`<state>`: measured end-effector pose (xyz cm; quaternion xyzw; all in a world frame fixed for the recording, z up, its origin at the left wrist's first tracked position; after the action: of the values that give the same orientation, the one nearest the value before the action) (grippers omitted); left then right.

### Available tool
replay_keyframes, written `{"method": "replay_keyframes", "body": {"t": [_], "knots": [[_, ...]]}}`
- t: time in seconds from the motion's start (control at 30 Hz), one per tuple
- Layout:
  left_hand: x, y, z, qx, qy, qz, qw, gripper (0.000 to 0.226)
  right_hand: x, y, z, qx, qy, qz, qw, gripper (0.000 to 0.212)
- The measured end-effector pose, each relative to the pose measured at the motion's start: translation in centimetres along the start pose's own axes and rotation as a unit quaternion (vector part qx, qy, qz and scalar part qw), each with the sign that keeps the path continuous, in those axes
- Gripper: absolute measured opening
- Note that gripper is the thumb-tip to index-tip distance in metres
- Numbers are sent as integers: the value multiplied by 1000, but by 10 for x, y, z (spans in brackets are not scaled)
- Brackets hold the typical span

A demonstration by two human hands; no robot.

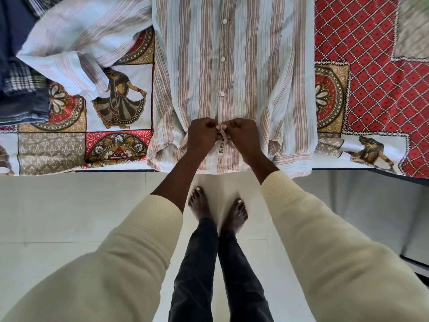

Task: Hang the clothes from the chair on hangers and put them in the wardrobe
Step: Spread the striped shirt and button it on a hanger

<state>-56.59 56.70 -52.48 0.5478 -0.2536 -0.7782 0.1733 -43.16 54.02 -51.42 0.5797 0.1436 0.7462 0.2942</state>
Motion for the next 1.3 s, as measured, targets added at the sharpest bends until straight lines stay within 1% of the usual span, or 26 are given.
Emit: {"method": "replay_keyframes", "body": {"t": [0.07,0.13,0.17,0.2,0.23,0.27,0.33,0.4,0.43,0.47,0.5,0.53,0.57,0.6,0.63,0.7,0.73,0.77,0.83,0.87,0.93,1.03,1.1,1.2,1.23,1.3], "knots": [[1,1,-4,-21,-46,-39,998,11,6,-3,1,-8,77,41,996,10],[1,4,-7,-36,-81,-55,995,13,13,-4,-3,-4,197,88,976,12],[2,4,-7,-42,-78,-51,995,12,15,-3,-7,7,243,102,964,11],[3,4,-6,-43,-50,-36,997,10,17,-3,-9,20,272,116,955,10],[3,4,-5,-42,0,-12,999,12,20,-1,-10,27,283,127,950,9],[5,2,-5,-42,50,18,998,19,20,-1,-11,28,283,135,949,8],[2,-1,-5,-45,112,65,991,30,18,-2,-13,17,265,136,955,8],[-3,-1,-5,-45,136,95,985,32,12,-6,-13,8,207,98,973,10],[-6,0,-5,-40,139,103,984,30,9,-9,-11,20,137,57,989,11],[-7,0,-4,-33,142,97,985,27,6,-13,-7,51,40,-3,998,11],[-9,0,-1,-21,135,74,988,27,5,-17,-3,90,-53,-63,993,12],[-8,-1,2,-7,117,40,992,28,4,-21,2,133,-122,-113,977,13],[-10,0,4,3,85,4,996,29,6,-24,7,173,-141,-146,964,14],[-9,-1,5,5,49,-26,998,30,9,-26,12,200,-124,-157,959,13],[-7,-1,6,2,14,-45,999,29,12,-27,14,210,-97,-153,961,10],[-4,-2,8,-5,-27,-59,998,24,15,-30,11,178,-48,-134,974,10],[-3,-3,8,-4,-37,-61,997,21,16,-29,9,150,-22,-115,982,15],[-4,-3,7,0,-45,-62,997,19,15,-28,6,123,19,-85,989,20],[-9,-4,6,-4,-74,-63,995,17,8,-28,3,87,96,-34,991,25],[-11,-4,6,-13,-89,-62,994,15,3,-26,4,84,106,-30,990,26],[-23,-6,12,-37,-120,-69,990,17,3,-25,7,89,85,-42,992,21],[-57,-30,28,-104,-184,-128,969,17,35,-43,29,62,107,24,992,16],[-88,-65,36,-137,-193,-173,956,16,64,-75,48,27,93,56,994,12],[-141,-135,39,-132,-214,-220,942,19,118,-143,72,-43,151,139,978,15],[-161,-162,40,-125,-225,-229,939,22,139,-172,79,-57,174,163,969,20],[-199,-211,43,-110,-242,-241,934,26,181,-221,88,-61,208,192,957,28]]}}
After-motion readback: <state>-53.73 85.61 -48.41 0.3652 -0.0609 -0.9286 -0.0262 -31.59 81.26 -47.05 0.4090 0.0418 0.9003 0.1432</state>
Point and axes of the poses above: each hand's wrist, its own y-axis away from the middle knuckle, its own z-axis out of the back of the hand, x = y × z, the point moved 4 cm from there along -y, towards the middle knuckle, and after that the axes turned 2 degrees about x, right-handed, at the moved point
